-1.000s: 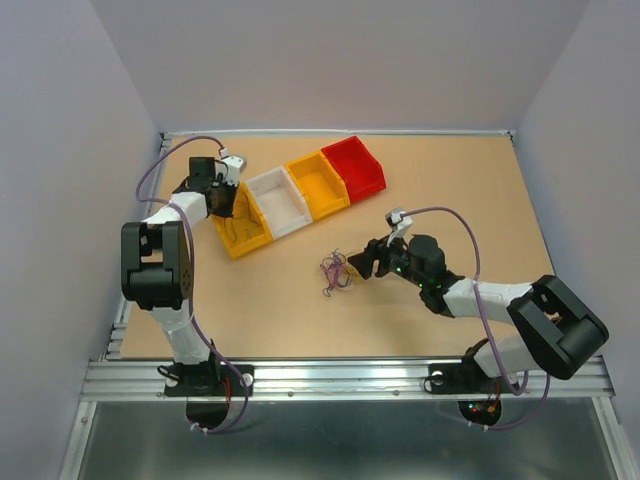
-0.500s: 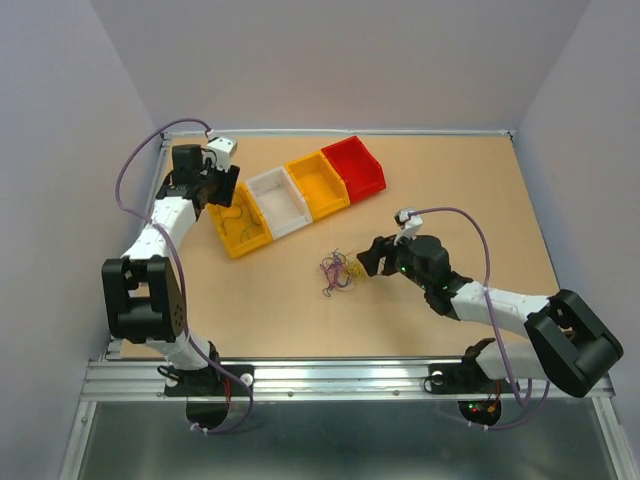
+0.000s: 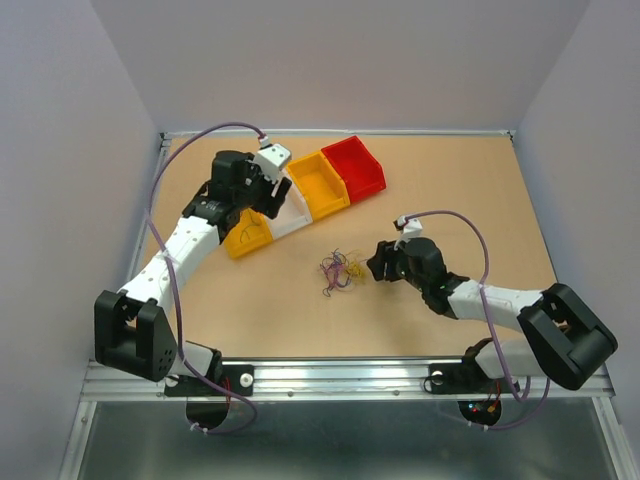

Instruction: Untangle the cables

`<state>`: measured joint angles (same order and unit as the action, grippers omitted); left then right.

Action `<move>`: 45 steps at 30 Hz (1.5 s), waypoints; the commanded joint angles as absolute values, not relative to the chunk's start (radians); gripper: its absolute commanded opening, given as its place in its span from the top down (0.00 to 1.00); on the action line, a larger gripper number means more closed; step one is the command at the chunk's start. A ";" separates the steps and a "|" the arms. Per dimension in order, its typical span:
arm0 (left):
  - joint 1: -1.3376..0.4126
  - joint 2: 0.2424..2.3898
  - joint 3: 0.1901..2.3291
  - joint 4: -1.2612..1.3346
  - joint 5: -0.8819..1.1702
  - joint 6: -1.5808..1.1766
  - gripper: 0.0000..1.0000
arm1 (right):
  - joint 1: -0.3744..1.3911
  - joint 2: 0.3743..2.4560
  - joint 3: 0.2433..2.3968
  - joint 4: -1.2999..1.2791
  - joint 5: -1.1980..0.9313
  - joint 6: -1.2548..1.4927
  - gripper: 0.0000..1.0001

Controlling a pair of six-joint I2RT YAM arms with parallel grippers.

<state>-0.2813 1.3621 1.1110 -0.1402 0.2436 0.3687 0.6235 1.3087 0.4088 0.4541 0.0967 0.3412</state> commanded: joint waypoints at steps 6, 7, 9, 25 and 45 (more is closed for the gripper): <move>-0.408 1.321 1.132 0.058 0.408 0.322 0.21 | 0.629 1.287 0.469 0.430 0.025 0.347 0.99; -0.413 1.322 1.128 0.083 0.438 0.319 0.21 | 0.629 1.273 0.475 0.428 0.009 0.344 0.99; -0.429 1.330 1.109 0.156 0.495 0.318 0.21 | 0.630 1.214 0.495 0.426 -0.052 0.331 0.99; -0.528 1.350 0.827 0.833 0.859 0.023 0.21 | 0.630 0.980 0.770 0.400 -0.393 0.318 0.99; -0.621 1.520 0.765 1.009 0.919 -0.012 0.40 | 0.630 1.022 0.979 0.463 -0.456 0.379 0.99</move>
